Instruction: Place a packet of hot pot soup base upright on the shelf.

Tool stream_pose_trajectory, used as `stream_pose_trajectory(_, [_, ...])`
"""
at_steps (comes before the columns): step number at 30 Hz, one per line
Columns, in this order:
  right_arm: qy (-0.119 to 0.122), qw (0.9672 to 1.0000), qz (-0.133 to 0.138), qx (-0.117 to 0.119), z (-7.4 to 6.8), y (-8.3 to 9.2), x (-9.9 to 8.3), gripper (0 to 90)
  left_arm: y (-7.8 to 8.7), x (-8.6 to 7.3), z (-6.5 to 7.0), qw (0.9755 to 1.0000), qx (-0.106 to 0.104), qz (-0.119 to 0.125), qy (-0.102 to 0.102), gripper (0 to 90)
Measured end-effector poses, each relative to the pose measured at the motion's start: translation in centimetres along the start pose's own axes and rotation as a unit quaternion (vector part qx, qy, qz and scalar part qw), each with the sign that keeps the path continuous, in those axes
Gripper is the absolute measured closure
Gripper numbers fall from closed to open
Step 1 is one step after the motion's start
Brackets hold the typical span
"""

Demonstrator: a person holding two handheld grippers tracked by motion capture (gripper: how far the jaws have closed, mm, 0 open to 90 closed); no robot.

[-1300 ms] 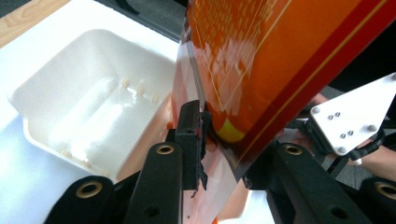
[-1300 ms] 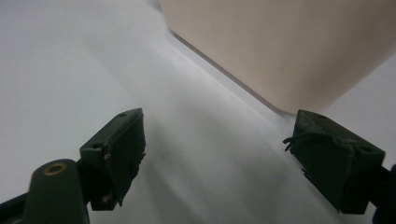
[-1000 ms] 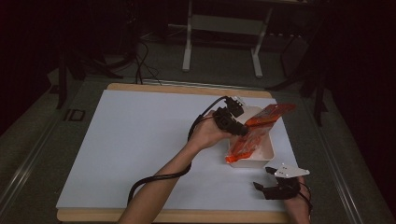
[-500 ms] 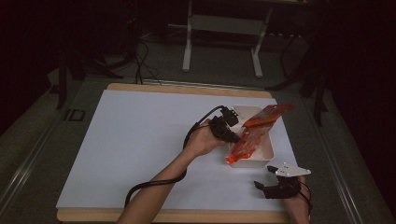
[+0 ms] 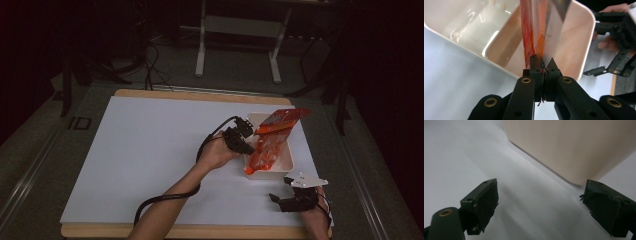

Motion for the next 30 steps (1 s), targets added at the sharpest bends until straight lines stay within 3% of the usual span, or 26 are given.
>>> stream_pose_trajectory(5, [-0.002, 1.0, -0.002, 0.0, 0.0, -0.1, 0.0, 12.6, -0.5, -0.2, 0.4, 0.9996, 0.023, -0.009, -0.013, 89.3])
stream_pose_trajectory(14, [-0.003, 1.0, -0.006, 0.001, 0.0, -0.1, 0.0, 12.7, -1.0, -0.7, 0.7, 0.9993, 0.03, -0.004, -0.019, 89.2])
stream_pose_trajectory(18, [-0.003, 1.0, -0.008, 0.0, 0.0, -0.2, 0.0, 12.7, -1.3, -0.9, 1.0, 0.9981, 0.051, -0.009, -0.033, 89.3])
stream_pose_trajectory(30, [-0.002, 0.9999, -0.01, -0.004, 0.0, -0.3, -0.1, 12.6, -2.0, -1.6, 1.5, 0.9967, 0.07, -0.004, -0.04, 89.7])
Point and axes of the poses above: each handheld gripper's, and its own axes: y roughly backward along the jaws, x roughly out of its top, z roughly to its right, the point moved 5 cm from there along -y, roughly forward along the jaws, and after that the axes turned 7 degrees about y, right-handed, at the moved point
